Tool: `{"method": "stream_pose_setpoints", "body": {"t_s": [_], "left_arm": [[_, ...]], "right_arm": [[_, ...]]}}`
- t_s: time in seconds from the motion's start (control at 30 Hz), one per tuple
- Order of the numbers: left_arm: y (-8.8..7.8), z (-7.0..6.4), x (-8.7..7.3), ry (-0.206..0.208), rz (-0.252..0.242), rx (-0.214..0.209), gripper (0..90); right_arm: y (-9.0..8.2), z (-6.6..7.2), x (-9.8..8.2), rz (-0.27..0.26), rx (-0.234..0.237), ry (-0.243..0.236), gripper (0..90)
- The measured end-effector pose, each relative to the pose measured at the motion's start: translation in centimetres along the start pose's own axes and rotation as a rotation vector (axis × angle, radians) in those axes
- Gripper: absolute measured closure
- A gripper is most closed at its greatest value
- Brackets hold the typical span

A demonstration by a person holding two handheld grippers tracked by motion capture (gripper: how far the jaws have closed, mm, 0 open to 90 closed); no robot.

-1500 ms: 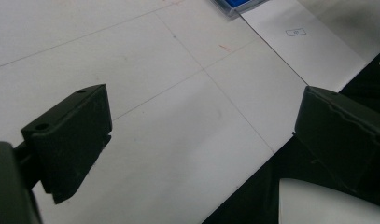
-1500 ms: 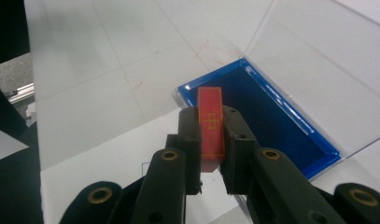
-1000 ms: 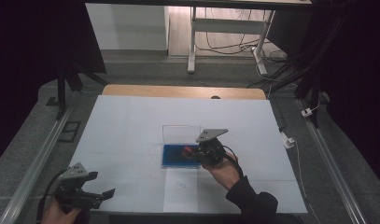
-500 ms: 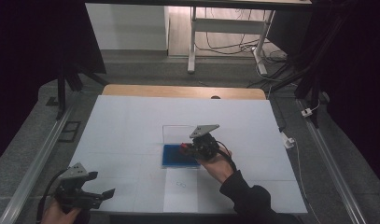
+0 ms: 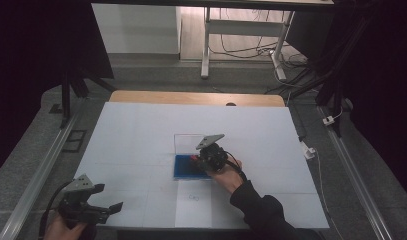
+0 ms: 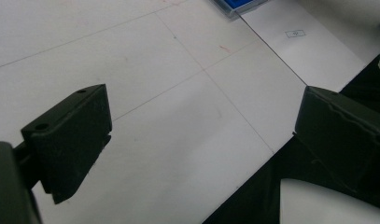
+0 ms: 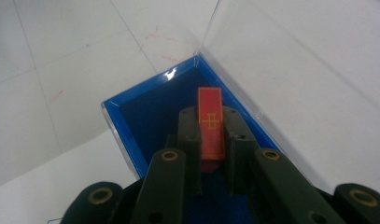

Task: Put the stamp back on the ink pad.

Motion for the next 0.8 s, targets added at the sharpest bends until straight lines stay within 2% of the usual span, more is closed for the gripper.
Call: {"method": "stream_pose_setpoints", "body": {"t_s": [0.1,0.57,0.8], "left_arm": [[0.01,-0.01,0.0,0.0,0.0,0.0,4.2],[-0.02,0.03,-0.01,-0.004,-0.001,0.002,4.3],[-0.05,0.01,-0.03,-0.004,-0.005,0.002,4.3]], "right_arm": [[0.36,0.04,-0.18,0.017,0.001,-0.004,79.7],[0.4,0.02,-0.19,0.01,0.004,0.005,79.1],[-0.35,0.16,0.29,-0.032,-0.002,0.008,68.2]]}}
Point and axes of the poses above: each handheld gripper's, and its own axes: y roughly forward along the jaws, x roughly out of its top, z roughly to its left, the point moved 2 cm from there along y, roughly forward along the jaws, and after that the axes turned 1 degree about -z, right-handed, at the moved point
